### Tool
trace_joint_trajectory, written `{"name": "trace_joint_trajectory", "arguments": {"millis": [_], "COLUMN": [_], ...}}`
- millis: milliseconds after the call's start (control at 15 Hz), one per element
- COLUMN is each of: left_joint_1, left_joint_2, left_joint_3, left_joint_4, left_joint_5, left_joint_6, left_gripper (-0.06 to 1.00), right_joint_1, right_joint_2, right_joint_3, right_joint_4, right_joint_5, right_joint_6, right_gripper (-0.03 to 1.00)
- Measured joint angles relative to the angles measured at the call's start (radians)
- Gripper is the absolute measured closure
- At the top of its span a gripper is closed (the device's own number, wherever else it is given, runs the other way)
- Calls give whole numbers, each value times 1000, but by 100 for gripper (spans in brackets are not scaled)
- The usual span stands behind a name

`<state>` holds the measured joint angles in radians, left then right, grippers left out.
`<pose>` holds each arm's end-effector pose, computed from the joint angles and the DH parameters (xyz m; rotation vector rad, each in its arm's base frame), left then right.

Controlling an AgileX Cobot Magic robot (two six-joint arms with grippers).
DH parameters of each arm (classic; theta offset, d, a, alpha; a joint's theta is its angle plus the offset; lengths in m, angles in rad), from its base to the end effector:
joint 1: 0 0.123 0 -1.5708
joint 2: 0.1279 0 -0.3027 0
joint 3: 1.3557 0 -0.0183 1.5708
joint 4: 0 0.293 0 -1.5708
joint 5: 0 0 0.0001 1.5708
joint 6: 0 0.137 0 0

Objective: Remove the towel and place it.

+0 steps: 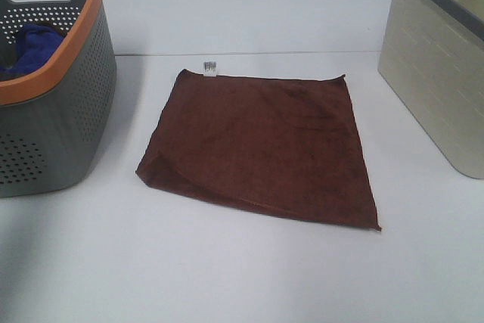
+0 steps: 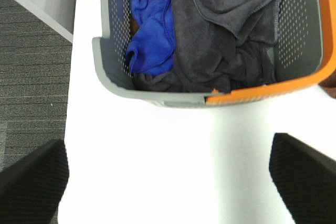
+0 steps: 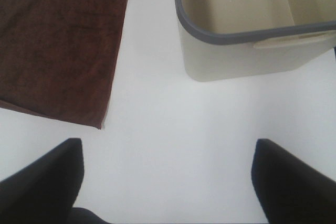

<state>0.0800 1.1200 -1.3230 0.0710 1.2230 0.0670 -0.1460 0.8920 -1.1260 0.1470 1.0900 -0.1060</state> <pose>0.2593 0.0300 0.4016 -0.0136 2.5065 0.1542 0.2121 -0.0132 0.3967 0.0614 2.3270 0.0601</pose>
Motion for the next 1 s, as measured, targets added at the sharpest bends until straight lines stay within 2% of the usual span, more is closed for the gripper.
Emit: {"name": "trace_joint_trajectory", "arguments": {"millis": [133, 200, 333, 533, 733, 800, 1000], "left_joint_1": [0, 0, 0, 0, 0, 0, 0], "left_joint_2": [-168, -323, -484, -670, -864, -957, -1119], "left_joint_3": [104, 209, 335, 485, 596, 634, 703], "left_joint_4": [22, 48, 57, 81, 99, 97, 26], "left_joint_5": [-19, -62, -91, -119, -133, -132, -100], "left_joint_6": [0, 0, 0, 1, 0, 0, 41], "left_gripper": [-4, -4, -4, -3, -3, -3, -3], "right_joint_1": [0, 0, 0, 1, 108, 140, 144], "right_joint_2": [-177, -363, -495, -618, -700, -734, -837], "right_joint_3": [119, 248, 351, 443, 474, 478, 524], "right_joint_4": [-40, -69, -75, -66, -17, -12, -12], "right_joint_5": [0, -5, -18, -26, -26, -18, -17], "right_joint_6": [-11, -22, -82, -145, -176, -155, -115], "right_gripper": [21, 21, 21, 21, 21, 21, 21]}}
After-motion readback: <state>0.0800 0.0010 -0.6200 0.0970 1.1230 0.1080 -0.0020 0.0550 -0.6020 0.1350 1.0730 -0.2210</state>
